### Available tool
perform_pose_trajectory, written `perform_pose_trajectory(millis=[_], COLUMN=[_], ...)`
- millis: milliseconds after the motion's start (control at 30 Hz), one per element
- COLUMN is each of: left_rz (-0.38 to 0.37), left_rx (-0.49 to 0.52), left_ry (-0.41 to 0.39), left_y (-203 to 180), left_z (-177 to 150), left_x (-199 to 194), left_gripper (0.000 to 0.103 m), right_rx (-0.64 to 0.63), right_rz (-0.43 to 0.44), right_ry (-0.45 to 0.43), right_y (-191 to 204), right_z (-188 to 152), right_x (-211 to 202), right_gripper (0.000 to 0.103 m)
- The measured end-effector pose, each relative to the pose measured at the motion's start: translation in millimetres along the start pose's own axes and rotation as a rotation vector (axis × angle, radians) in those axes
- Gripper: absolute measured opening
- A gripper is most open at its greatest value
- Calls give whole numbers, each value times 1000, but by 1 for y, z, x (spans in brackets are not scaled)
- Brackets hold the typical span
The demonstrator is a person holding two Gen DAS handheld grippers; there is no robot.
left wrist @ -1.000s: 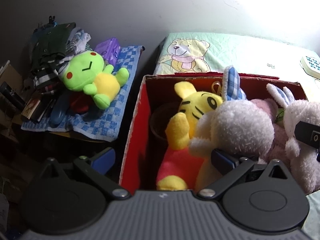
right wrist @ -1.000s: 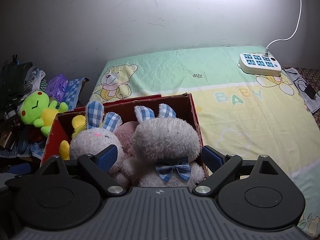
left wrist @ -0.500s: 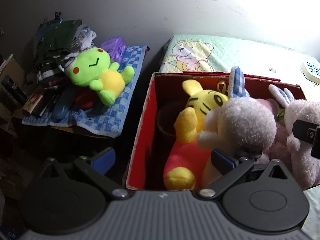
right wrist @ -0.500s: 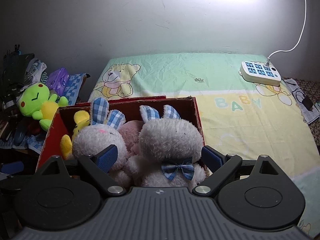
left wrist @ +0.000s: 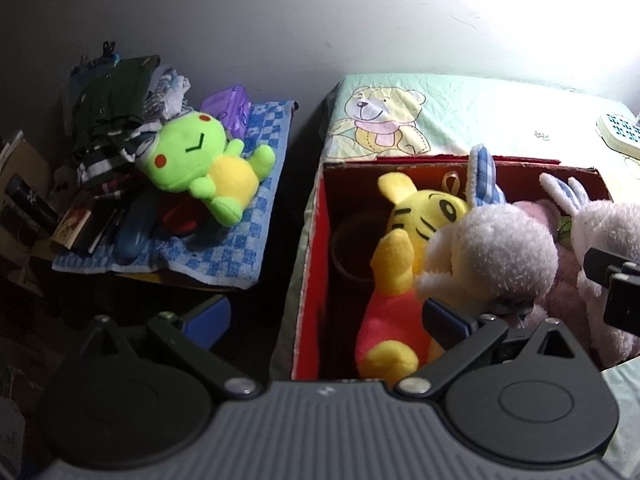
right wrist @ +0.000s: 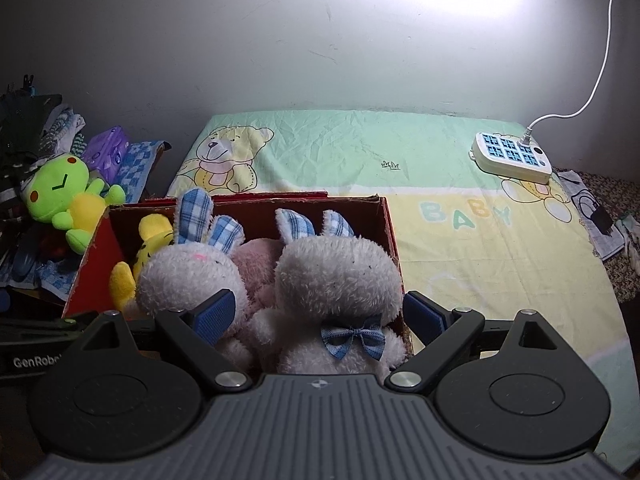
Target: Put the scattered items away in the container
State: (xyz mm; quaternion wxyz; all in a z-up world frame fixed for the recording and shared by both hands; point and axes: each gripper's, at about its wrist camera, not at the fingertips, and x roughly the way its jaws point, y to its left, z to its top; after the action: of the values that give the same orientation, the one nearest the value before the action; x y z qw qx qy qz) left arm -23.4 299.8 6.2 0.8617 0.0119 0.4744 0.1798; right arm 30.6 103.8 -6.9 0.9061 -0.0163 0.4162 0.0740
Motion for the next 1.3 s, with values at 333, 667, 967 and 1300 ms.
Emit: perform_pose_trajectory(millis=[333,667,967,1300], left_rz=[-33,-120,-129,-125], left_rx=[60,7,-15,15], left_ry=[-32,-32,21,24], left_y=[11,-14,-22,-40], left_z=[13,-34,-30,-17], left_x=[-17,-16,-4,0], left_gripper=[102,102,102,102], right_rx=[77,127,47,71], right_rz=[84,104,89,74], right_ry=[30,66,68,83], right_y=[-4,-21,-3,-17], right_z=[1,-6,-2,6], right_x=[-5,-2,-5,2], right_gripper=[93,93,93,93])
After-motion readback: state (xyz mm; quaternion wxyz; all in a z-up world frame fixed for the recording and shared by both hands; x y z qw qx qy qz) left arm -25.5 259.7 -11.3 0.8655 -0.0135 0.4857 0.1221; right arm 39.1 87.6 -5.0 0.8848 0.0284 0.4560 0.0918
